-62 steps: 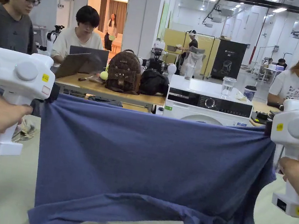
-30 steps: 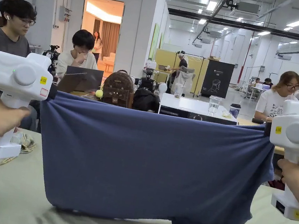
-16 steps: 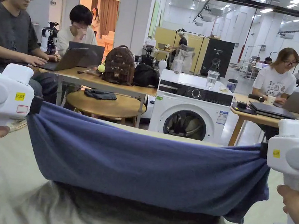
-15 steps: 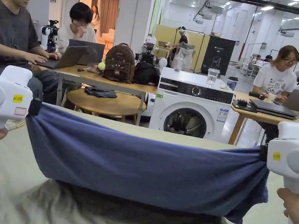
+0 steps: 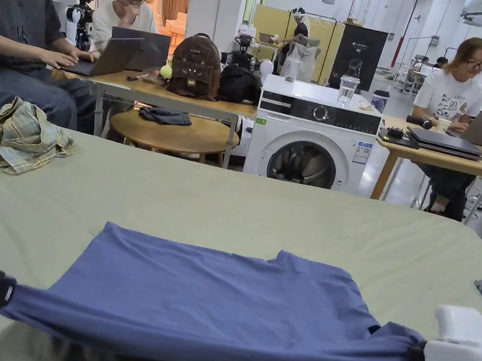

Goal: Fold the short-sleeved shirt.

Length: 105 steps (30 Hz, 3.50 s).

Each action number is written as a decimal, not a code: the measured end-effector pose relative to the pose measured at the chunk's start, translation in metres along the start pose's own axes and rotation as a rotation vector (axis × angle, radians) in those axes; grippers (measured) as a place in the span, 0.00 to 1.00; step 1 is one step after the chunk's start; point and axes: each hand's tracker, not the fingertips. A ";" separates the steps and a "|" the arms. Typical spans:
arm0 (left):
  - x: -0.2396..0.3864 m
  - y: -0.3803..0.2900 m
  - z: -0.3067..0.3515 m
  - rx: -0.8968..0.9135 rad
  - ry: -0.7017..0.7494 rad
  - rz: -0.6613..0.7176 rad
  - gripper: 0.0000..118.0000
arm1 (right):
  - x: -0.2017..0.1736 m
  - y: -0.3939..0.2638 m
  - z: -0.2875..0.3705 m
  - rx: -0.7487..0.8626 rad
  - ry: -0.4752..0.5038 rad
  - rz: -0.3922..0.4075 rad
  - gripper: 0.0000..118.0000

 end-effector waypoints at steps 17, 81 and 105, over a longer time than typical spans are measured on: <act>0.001 -0.058 -0.068 -0.225 0.019 -0.045 0.00 | -0.012 -0.088 -0.092 -0.323 -0.021 0.062 0.00; 0.010 -0.047 -0.073 -0.291 0.071 0.060 0.01 | -0.063 -0.044 -0.040 -0.097 -0.019 -0.014 0.36; 0.018 -0.006 -0.032 -0.056 0.039 0.062 0.01 | -0.032 -0.025 -0.052 -0.095 0.083 -0.079 0.01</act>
